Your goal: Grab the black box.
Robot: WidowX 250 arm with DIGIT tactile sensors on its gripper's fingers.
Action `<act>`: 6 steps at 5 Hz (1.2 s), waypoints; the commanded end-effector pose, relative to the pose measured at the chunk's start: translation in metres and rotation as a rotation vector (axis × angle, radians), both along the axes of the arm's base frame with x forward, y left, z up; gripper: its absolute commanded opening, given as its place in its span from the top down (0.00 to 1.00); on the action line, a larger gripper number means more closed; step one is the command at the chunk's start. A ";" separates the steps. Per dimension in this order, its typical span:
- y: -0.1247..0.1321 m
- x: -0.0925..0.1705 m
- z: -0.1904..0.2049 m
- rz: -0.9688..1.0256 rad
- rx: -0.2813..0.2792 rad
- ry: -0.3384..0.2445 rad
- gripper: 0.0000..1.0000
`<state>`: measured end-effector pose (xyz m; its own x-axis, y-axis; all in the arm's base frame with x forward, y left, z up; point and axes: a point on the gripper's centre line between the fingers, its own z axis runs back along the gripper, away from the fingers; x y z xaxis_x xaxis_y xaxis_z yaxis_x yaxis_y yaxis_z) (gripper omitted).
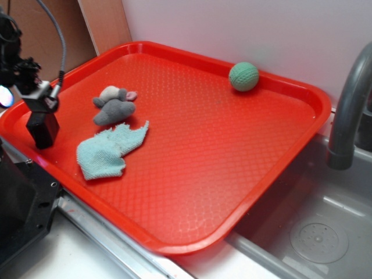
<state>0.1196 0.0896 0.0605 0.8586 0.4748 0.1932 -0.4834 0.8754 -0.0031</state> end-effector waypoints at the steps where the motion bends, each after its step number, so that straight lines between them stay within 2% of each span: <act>1: -0.019 0.032 -0.039 -0.018 -0.038 0.086 0.00; 2: -0.022 0.027 -0.055 -0.008 -0.059 0.161 0.00; 3: -0.026 0.022 -0.052 -0.004 -0.064 0.184 1.00; 4: -0.030 0.027 -0.017 -0.082 -0.034 0.236 1.00; 5: -0.037 0.036 0.033 -0.167 -0.030 0.183 1.00; 6: -0.043 0.056 0.084 -0.327 -0.073 0.065 1.00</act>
